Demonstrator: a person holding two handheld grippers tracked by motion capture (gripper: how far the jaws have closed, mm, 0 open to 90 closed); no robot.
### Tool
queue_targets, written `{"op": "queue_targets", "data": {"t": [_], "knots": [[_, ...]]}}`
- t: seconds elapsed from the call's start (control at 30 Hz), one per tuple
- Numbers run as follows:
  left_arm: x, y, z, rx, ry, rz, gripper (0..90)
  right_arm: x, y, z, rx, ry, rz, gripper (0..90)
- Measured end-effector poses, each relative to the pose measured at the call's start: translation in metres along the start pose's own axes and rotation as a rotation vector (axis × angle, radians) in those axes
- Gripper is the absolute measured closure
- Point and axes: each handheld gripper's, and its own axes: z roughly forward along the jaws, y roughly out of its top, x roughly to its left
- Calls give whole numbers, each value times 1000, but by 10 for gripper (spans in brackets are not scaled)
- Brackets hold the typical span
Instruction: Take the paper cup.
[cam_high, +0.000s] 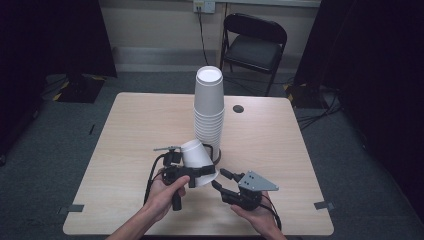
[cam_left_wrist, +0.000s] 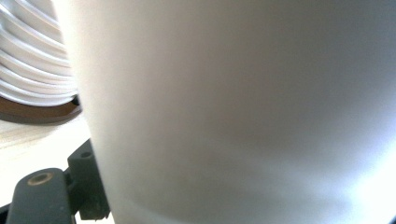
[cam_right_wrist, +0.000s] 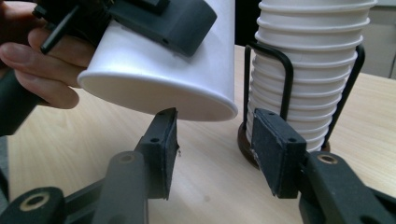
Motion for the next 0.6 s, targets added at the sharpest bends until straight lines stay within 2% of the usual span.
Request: {"op": "queue_targets", "data": {"t": [0.1, 0.2, 0.23, 0.33, 0.43, 0.6], "knots": [[-2, -1, 2, 5, -2, 2, 133, 1, 0, 0, -7, -16, -12, 538], [-2, -3, 4, 14, -2, -13, 134, 2, 1, 1, -22, -28, -24, 556], [-2, -3, 5, 19, -8, -21, 134, 3, 1, 0, -27, -47, -34, 565], [-3, -6, 9, 28, -22, -42, 134, 4, 1, 1, -39, -49, -39, 577], [-5, -8, 13, 34, -14, -23, 135, 5, 2, 2, -34, -40, -39, 577], [-5, -11, 15, 50, -21, -37, 135, 6, 0, 4, -28, -47, -51, 587]]}}
